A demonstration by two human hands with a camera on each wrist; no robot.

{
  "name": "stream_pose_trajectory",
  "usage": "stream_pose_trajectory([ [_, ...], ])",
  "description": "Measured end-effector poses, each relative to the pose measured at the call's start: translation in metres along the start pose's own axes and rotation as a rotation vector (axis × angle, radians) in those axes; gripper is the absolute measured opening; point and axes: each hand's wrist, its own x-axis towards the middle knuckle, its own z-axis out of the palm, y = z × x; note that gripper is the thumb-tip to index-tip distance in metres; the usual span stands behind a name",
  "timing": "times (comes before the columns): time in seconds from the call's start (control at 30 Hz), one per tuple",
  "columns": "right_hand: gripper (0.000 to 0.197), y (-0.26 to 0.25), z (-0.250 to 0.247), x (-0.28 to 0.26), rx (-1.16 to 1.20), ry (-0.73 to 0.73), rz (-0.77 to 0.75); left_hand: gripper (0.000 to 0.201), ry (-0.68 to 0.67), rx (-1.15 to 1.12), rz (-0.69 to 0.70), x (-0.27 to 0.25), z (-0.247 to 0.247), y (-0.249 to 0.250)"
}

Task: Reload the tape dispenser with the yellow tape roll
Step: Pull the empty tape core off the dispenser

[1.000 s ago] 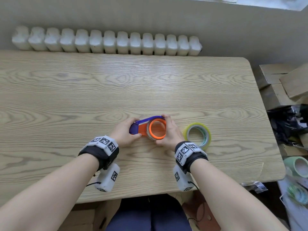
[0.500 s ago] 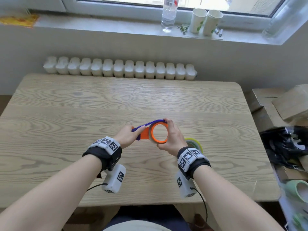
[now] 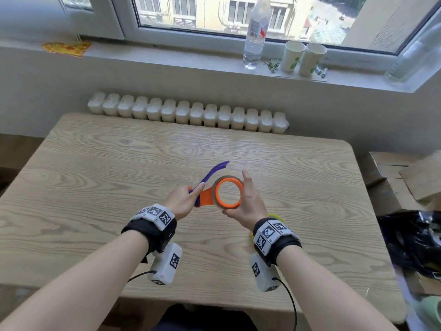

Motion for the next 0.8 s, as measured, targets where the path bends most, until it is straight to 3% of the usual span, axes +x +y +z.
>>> stream_pose_trajectory([
  [0.47, 0.093, -0.019, 0.002, -0.005, -0.011, 0.104, -0.054, 0.049, -0.061, -0.025, 0.046, 0.004, -0.02, -0.005],
  [0.67, 0.091, -0.032, 0.002, -0.004, 0.039, 0.144, -0.045, 0.046, -0.033, -0.026, 0.032, 0.01, -0.037, -0.015],
  [0.8, 0.091, -0.029, 0.004, -0.001, 0.063, 0.249, -0.031, 0.045, -0.026, -0.028, -0.024, 0.017, -0.051, -0.028],
])
